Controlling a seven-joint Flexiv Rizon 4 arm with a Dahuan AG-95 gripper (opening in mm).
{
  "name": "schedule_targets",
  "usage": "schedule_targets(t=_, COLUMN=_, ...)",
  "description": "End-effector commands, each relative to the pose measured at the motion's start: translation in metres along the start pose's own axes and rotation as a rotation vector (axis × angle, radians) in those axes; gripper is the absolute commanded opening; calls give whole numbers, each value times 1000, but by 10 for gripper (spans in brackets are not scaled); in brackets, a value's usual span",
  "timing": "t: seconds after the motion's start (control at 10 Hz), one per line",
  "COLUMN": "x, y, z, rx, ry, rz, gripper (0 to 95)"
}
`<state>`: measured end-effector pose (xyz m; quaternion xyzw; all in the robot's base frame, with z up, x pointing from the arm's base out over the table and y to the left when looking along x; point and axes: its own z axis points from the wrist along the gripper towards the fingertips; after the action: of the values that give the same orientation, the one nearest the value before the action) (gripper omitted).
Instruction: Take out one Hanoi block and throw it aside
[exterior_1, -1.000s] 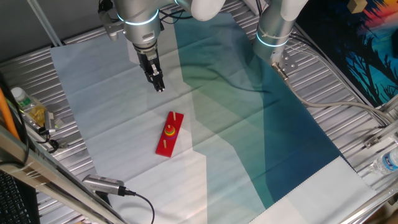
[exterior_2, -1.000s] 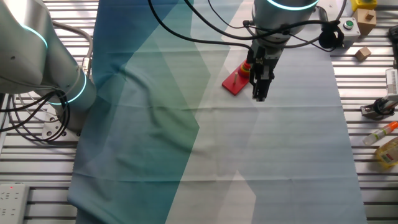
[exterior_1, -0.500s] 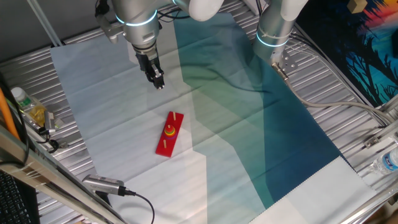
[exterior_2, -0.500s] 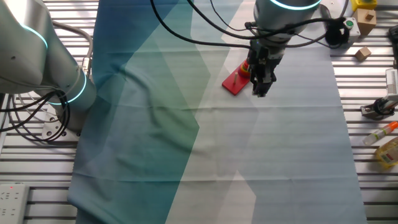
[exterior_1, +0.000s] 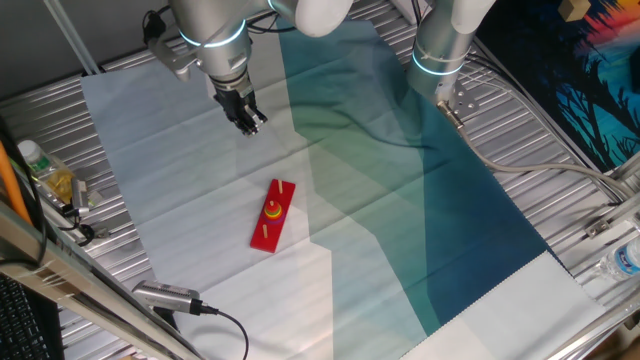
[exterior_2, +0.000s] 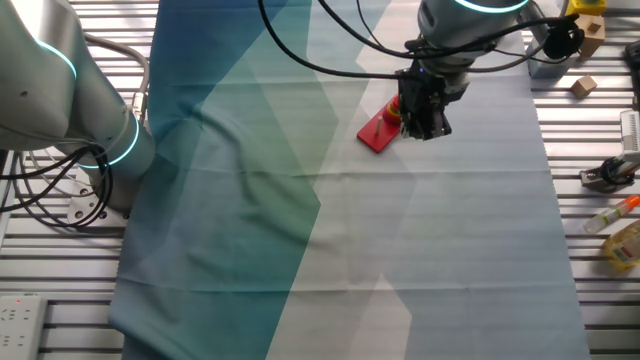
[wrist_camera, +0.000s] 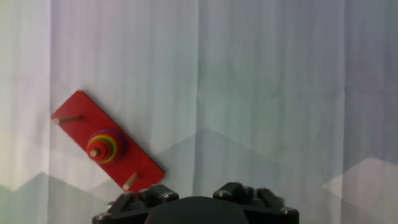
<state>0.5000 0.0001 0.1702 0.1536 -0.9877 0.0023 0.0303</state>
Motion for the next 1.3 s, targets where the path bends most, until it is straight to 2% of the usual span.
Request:
schedule_targets(t=0.1, x=0, y=0, z=0, rx=1, ry=0, rz=5, gripper=0)
schedule_targets(t=0.8, x=-3, y=3, z=-2, rx=-4, ry=0, rz=10, gripper=0)
schedule_targets(t=0.9, x=-7, y=5, z=-4, rx=-7, ry=3, rz=23, gripper=0)
schedule_targets(t=1.1, x=-21, y=16, z=-15, rx=-16, ry=28, rz=59, gripper=0)
schedule_targets(t=1.3, x=-24, y=17, z=-17, rx=-39, ry=24, rz=61, gripper=0)
